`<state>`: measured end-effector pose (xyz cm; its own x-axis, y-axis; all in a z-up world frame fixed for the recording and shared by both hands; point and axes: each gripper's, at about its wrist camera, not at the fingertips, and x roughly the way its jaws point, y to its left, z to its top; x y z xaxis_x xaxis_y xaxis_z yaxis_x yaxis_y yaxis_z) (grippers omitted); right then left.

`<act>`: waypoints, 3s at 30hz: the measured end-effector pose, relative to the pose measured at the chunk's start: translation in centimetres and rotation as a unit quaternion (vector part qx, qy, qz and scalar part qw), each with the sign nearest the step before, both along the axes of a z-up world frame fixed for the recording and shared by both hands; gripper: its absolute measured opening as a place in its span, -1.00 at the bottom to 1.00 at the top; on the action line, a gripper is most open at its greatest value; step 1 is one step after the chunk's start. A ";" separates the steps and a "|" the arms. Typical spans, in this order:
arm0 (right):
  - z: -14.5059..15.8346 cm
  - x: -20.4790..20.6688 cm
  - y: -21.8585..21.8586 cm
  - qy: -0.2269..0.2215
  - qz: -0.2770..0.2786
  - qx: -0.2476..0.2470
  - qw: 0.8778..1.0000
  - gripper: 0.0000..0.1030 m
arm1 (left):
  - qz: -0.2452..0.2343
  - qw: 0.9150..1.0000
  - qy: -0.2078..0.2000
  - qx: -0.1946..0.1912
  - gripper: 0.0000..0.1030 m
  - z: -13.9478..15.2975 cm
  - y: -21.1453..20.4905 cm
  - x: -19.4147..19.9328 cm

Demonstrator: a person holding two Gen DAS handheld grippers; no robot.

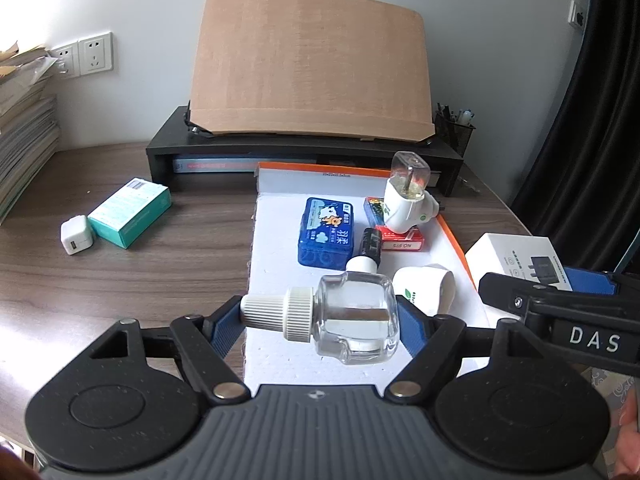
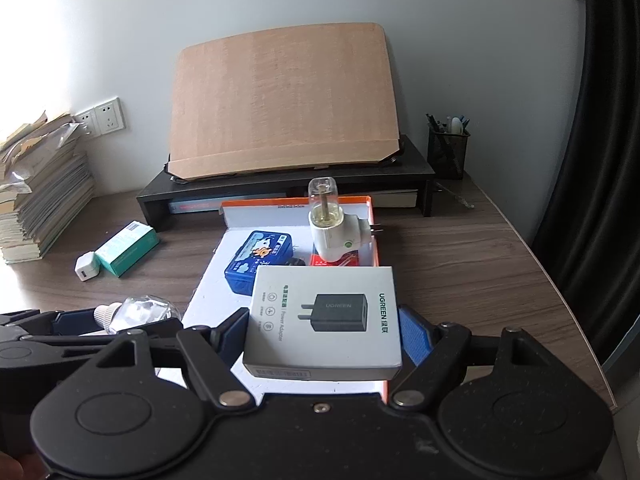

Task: Organize rigid objects
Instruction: 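Lower the charger box into the white box and open the right tool while the left tool holds the refill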

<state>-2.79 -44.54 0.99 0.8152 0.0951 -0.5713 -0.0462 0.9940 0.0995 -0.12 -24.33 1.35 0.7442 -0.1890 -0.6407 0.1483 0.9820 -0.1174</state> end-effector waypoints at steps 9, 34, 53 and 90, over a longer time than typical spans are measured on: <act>-0.2 0.4 0.7 0.003 0.010 0.002 1.000 0.79 | 0.011 1.000 0.004 0.001 0.54 0.0 0.7 -0.1; -0.8 1.3 0.7 0.015 0.011 -0.002 1.000 0.79 | 0.013 1.000 0.017 0.001 0.54 -0.7 0.2 1.0; -1.4 1.8 0.9 0.028 0.021 -0.006 0.999 0.79 | 0.022 0.999 0.032 -0.002 0.54 -1.5 0.8 1.2; -2.9 2.7 0.4 0.050 0.039 -0.012 0.998 0.80 | 0.036 0.998 0.050 -0.006 0.54 -2.6 0.5 2.4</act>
<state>-0.09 -44.16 -1.92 0.7451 0.1405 -0.6520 -0.1137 0.9900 0.0835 2.32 -23.85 -1.25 0.6890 -0.1452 -0.7101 0.0634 0.9881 -0.1405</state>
